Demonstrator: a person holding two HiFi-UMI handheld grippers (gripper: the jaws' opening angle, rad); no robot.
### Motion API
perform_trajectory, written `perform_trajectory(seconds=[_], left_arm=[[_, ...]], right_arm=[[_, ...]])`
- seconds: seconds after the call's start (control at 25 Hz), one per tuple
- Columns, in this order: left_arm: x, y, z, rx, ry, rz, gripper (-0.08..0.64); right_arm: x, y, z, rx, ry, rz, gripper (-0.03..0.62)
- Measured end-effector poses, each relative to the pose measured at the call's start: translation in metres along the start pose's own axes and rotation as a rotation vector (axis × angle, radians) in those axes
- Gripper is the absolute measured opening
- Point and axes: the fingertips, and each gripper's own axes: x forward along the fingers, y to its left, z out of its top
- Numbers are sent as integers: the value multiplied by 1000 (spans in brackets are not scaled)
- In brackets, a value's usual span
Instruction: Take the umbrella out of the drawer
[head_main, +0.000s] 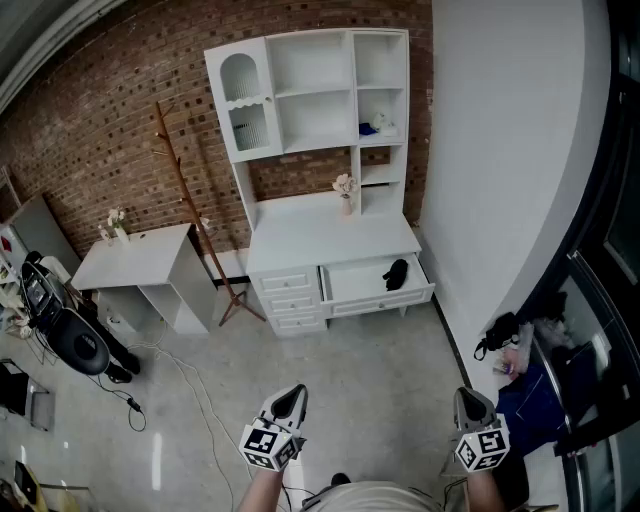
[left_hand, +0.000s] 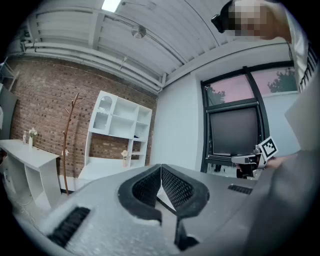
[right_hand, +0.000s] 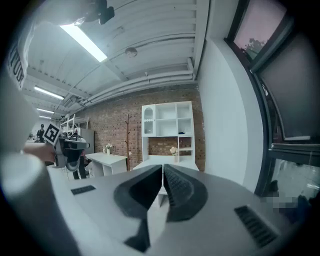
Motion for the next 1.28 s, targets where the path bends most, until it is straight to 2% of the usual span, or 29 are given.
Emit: perform_trajectory(seconds=[0.16, 0.52, 0.8, 1.28], left_arm=[[-1, 3, -9, 23, -7, -32, 26], [-1, 8, -7, 2, 6, -33, 25], [-3, 13, -19, 11, 17, -64, 25], [-9, 34, -19, -1, 52, -99, 26]], right_arm=[[2, 5, 3, -1, -7, -2, 31], [3, 13, 3, -6, -4, -14, 31], [3, 24, 3, -5, -9, -16, 32], [9, 56, -5, 4, 25, -37, 32]])
